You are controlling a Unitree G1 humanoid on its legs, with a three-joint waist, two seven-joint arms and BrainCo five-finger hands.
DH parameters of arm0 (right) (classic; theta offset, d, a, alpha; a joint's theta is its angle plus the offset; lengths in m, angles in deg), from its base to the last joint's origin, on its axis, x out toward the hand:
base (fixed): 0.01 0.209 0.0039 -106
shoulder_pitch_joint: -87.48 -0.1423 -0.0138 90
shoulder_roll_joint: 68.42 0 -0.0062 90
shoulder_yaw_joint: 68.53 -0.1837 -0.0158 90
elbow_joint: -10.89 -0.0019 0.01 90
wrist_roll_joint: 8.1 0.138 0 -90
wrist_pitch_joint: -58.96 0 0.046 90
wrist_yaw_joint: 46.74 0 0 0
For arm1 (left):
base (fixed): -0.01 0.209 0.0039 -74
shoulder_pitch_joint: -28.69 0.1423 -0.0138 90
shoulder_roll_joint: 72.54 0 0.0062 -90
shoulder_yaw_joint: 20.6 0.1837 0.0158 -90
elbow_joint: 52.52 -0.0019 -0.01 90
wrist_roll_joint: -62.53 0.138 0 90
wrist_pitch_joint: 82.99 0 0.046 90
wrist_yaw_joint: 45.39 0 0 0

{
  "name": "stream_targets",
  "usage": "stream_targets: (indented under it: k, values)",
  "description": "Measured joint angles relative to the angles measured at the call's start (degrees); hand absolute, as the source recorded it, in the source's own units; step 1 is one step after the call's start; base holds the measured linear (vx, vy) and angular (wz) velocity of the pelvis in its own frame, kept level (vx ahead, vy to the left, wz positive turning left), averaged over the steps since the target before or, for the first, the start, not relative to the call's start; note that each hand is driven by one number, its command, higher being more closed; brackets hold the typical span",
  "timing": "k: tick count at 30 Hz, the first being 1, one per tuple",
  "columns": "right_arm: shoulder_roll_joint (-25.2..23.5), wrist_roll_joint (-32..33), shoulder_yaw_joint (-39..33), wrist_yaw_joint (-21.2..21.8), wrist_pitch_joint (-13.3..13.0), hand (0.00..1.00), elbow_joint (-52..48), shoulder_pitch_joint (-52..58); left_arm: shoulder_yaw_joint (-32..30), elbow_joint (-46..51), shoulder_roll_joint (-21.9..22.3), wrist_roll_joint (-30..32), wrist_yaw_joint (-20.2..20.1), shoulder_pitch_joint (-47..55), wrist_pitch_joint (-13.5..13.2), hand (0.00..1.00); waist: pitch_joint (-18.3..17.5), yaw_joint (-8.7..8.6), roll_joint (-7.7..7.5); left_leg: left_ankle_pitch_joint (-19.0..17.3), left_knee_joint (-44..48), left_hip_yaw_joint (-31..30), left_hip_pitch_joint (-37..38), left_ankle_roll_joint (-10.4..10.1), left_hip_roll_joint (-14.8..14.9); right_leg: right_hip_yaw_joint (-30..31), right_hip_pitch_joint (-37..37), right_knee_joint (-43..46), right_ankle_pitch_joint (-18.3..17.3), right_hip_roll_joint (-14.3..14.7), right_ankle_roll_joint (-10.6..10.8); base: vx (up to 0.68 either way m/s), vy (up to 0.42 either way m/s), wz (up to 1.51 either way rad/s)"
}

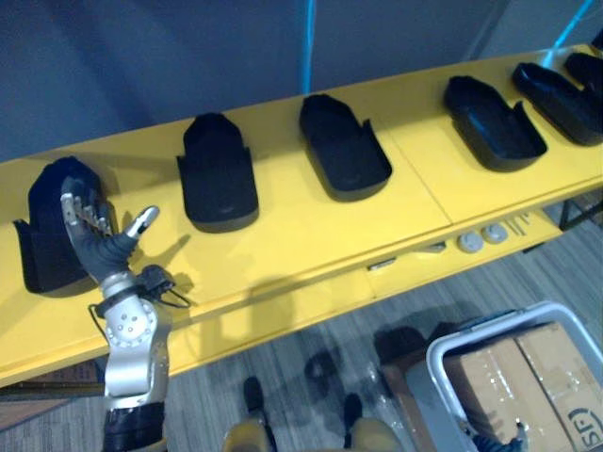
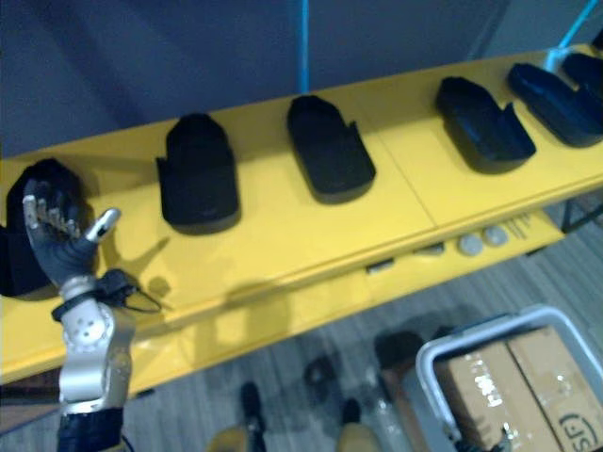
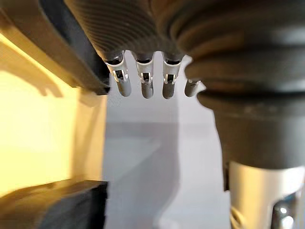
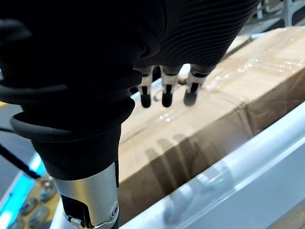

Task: Walk over and take plastic housings, then place them on the shelf

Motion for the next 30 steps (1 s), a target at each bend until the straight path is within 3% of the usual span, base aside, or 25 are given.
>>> stream_targets:
  k: [18,30]
  values:
    - [0.02,0.02,-0.01,0.63,0.09,0.0,-2.02,-0.03,-0.33,-7.43,-0.02,-4.31,-0.32,0.22,7.93,0.0,0.0,-0.01,0.03,0.0,0.0,0.06,-0.23,0.03,0.04,0.03,-0.27,-0.03,-0.17,0.03,-0.43,0.0,0.0,0.0]
    - [0.02,0.02,0.01,0.63,0.13,0.0,-2.13,-0.27,-2.58,-10.39,-0.02,-4.42,2.19,-1.31,7.72,0.0,0.11,-0.03,0.12,0.02,0.0,0.01,-0.98,0.04,-0.03,0.0,-1.02,0.06,-0.02,-0.02,-0.19,0.0,0.0,0.0]
